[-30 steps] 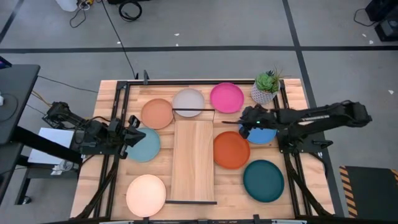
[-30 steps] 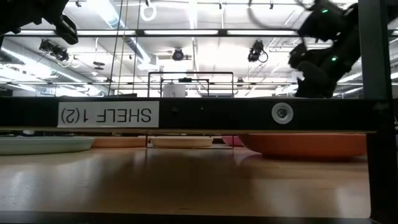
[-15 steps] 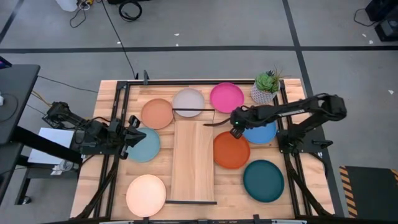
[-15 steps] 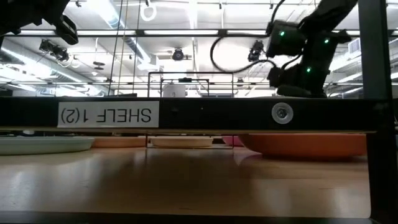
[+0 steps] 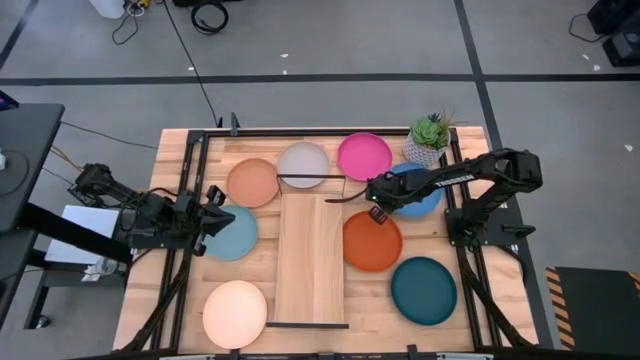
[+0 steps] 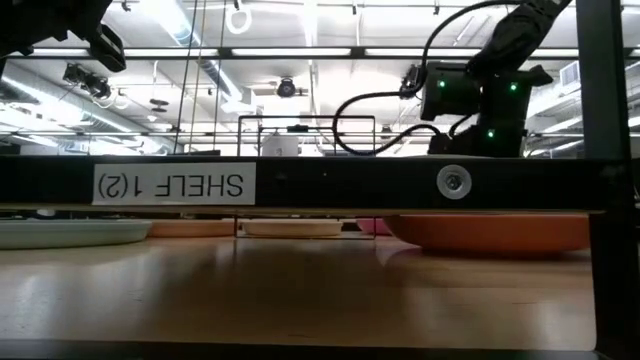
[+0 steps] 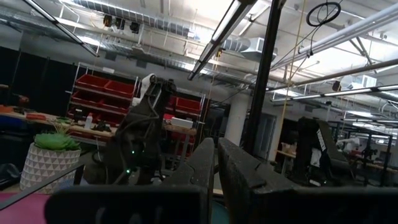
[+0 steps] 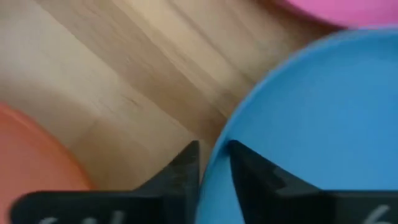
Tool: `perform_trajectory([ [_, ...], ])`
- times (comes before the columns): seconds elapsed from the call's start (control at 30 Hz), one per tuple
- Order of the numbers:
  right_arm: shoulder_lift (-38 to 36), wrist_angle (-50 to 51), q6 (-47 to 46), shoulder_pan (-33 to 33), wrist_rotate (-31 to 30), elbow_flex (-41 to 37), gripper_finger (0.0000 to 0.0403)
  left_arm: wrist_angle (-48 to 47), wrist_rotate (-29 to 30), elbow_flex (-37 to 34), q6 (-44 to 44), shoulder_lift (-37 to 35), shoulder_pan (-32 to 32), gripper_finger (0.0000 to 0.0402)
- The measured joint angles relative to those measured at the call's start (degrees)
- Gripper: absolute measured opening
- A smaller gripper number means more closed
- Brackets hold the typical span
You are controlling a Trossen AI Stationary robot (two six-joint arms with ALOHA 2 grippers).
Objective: Place and stack plates onto a shelf
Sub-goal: Put the blue plate on the shelf
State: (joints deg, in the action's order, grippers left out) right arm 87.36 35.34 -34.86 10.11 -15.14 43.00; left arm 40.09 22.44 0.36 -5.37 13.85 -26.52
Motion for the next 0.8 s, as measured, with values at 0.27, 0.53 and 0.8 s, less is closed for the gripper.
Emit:
perform_trajectory([
  [0.27, -2.26, 2.57, -3.61, -1.75, -1.20, 1.33, 0.0017, -0.03, 0.00, 0.00, -0.02, -0.01, 0.00, 0.0027],
  [0.53, -2.29, 12.34, -5.18, -9.77, -6.56, 11.44, 0.0014, -0.07, 0.00, 0.00, -0.02, 0.01, 0.00, 0.0027],
  [0.8, -2.33, 15.29, 2.59, -21.66, -0.59, 21.76, 0.0014, -0.04, 0.00, 0.00, -0.02, 0.00, 0.00, 0.0027],
])
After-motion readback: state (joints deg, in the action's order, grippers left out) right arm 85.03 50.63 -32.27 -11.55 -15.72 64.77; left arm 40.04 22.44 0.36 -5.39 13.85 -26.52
